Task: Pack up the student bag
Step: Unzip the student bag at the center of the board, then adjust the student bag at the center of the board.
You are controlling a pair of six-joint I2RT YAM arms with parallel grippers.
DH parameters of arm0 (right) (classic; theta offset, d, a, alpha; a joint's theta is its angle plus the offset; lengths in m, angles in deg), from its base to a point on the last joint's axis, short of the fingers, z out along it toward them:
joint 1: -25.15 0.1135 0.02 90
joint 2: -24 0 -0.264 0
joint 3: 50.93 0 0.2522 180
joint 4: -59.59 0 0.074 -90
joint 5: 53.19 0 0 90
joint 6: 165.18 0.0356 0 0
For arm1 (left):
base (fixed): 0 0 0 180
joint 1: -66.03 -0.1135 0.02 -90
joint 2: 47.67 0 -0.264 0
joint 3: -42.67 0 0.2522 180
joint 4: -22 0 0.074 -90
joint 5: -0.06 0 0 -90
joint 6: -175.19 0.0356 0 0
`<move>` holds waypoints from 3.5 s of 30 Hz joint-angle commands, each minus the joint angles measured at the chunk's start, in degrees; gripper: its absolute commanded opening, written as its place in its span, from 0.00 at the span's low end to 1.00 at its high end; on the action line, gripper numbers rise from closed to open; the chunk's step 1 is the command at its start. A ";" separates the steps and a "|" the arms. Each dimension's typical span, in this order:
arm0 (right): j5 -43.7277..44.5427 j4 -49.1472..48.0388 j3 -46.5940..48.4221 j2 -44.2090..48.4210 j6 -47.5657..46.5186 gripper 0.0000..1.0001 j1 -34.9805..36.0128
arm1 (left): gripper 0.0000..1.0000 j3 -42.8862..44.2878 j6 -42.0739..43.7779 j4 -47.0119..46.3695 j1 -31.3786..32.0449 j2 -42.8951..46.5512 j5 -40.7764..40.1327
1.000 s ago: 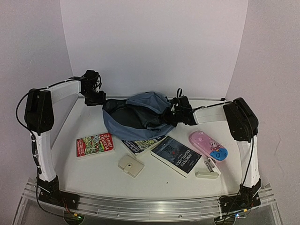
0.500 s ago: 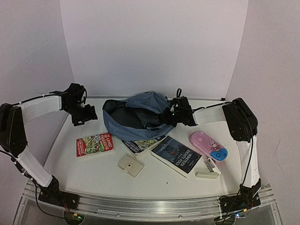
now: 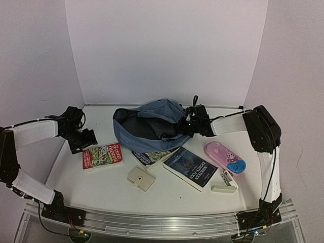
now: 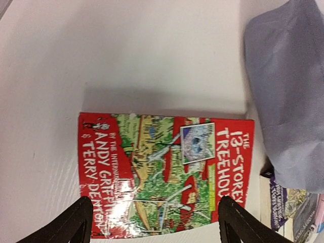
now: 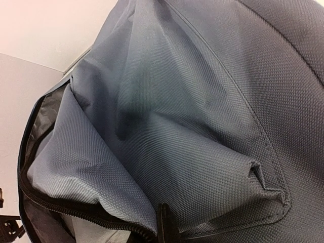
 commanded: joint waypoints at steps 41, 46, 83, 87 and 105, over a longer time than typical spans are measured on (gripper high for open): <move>5.35 4.87 8.59 4.83 -15.40 0.26 3.94 | 0.97 42.26 -18.57 -25.64 14.39 -40.65 23.50; 5.27 4.17 6.49 5.75 -15.59 0.26 4.04 | 0.85 43.48 -21.11 -29.36 14.39 -43.07 22.86; -0.21 -0.76 -4.36 9.56 -15.37 0.08 5.20 | 0.00 55.09 -21.17 -30.31 14.62 -51.59 14.52; -3.64 -0.81 -6.23 11.31 -13.64 0.00 5.60 | 0.00 61.79 -13.55 -25.09 14.57 -53.01 10.30; -4.54 -2.91 -11.07 11.63 -5.50 0.00 6.00 | 0.15 82.53 -0.77 -16.04 14.40 -70.19 11.77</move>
